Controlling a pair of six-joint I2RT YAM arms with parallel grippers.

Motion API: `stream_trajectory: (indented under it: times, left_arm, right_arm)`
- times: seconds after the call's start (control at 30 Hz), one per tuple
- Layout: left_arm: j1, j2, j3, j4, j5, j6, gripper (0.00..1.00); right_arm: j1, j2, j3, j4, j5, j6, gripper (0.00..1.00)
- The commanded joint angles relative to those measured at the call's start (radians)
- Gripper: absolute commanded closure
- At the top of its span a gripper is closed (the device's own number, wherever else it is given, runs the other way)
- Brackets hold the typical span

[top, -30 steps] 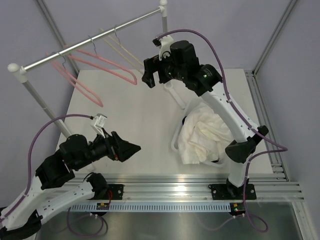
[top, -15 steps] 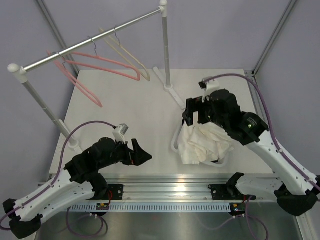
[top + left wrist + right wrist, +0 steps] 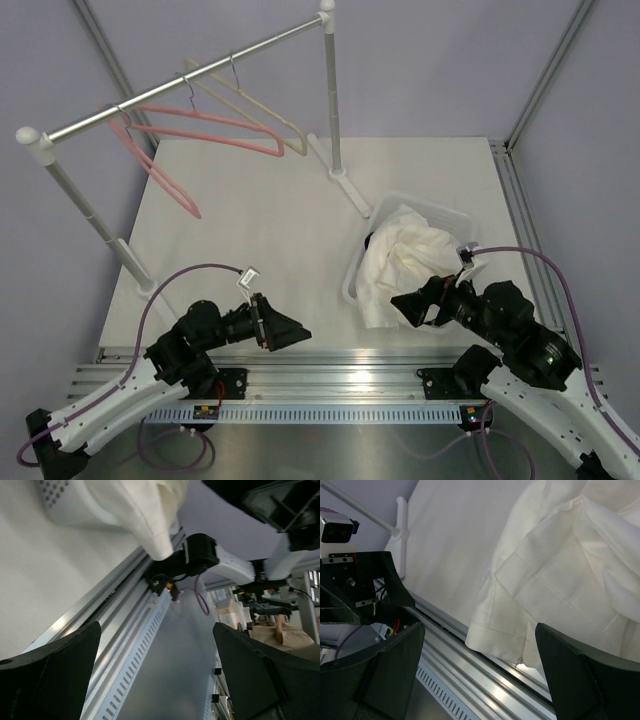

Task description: Remove the skirt from the hanger

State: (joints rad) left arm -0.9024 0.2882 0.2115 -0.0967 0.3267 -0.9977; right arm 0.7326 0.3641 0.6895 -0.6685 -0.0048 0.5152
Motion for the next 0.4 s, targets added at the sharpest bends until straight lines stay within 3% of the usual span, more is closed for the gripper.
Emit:
stream_trajectory:
  times: [0.0, 0.17, 0.37]
  left_arm:
    - [-0.003, -0.089, -0.046, 0.261, 0.130, -0.073, 0.01]
    - [-0.003, -0.185, -0.156, 0.382, 0.199, -0.172, 0.01]
    - [-0.003, -0.323, -0.276, 0.574, 0.222, -0.300, 0.01]
  right_arm:
    - [-0.001, -0.109, -0.050, 0.102, -0.106, 0.094, 0.00]
    - [-0.001, -0.168, -0.086, 0.122, -0.144, 0.150, 0.01]
    - [-0.001, -0.257, -0.206, 0.265, -0.241, 0.215, 0.00]
